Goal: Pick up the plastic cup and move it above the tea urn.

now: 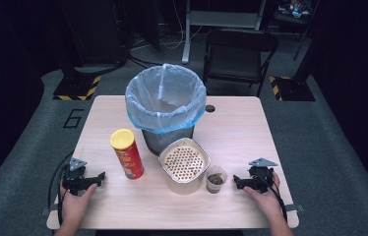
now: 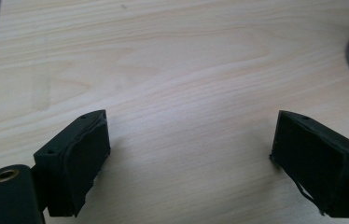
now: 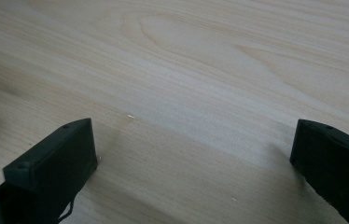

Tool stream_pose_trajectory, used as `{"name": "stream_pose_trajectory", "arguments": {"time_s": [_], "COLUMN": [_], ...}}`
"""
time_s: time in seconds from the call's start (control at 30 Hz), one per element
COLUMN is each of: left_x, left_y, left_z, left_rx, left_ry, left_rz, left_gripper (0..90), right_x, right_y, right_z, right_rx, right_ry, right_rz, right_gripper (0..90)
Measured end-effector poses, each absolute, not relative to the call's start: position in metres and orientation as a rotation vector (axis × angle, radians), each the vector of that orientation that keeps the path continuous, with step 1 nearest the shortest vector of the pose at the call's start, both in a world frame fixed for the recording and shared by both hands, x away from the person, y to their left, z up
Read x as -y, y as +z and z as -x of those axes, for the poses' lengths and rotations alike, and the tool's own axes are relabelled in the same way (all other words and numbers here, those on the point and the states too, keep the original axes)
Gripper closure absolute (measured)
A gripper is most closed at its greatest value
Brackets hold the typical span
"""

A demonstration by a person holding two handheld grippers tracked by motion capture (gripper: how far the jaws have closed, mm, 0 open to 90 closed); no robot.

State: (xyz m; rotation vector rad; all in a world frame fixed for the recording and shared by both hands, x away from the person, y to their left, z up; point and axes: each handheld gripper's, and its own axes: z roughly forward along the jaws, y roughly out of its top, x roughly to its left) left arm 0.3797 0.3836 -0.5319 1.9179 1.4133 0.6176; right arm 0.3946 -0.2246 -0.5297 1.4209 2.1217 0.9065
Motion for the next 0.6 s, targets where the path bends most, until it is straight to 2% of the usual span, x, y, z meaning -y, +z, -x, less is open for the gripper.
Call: {"name": "stream_pose_trajectory", "arguments": {"time_s": [0.3, 0.4, 0.43, 0.47, 0.5, 0.53, 0.6], "left_x": [-0.383, -0.383, -0.383, -0.383, -0.383, -0.383, -0.383], "left_y": [-0.532, -0.532, -0.532, -0.532, -0.532, -0.532, -0.532], "left_z": [-0.380, -0.380, -0.380, -0.380, -0.380, -0.380, -0.379], "left_rx": [-1.399, -1.399, -1.399, -1.397, -1.399, -1.400, -1.401], "left_ry": [0.605, 0.609, 0.609, 0.610, 0.609, 0.605, 0.606], "left_rz": [-1.928, -1.930, -1.930, -1.933, -1.929, -1.927, -1.927], "left_gripper": [11.2, 11.2, 11.2, 11.2, 11.2, 11.2, 11.2], "right_x": [0.223, 0.223, 0.223, 0.222, 0.222, 0.220, 0.218], "right_y": [-0.529, -0.528, -0.528, -0.525, -0.525, -0.522, -0.516], "right_z": [-0.390, -0.386, -0.386, -0.382, -0.382, -0.380, -0.374], "right_rx": [-2.121, -2.118, -2.118, -2.114, -2.114, -2.120, -2.151], "right_ry": [0.901, 0.914, 0.914, 0.910, 0.910, 0.905, 0.899], "right_rz": [-1.416, -1.414, -1.414, -1.422, -1.422, -1.436, -1.423], "right_gripper": [1.5, 9.0, 9.0, 21.8, 21.8, 27.3, 27.8]}}
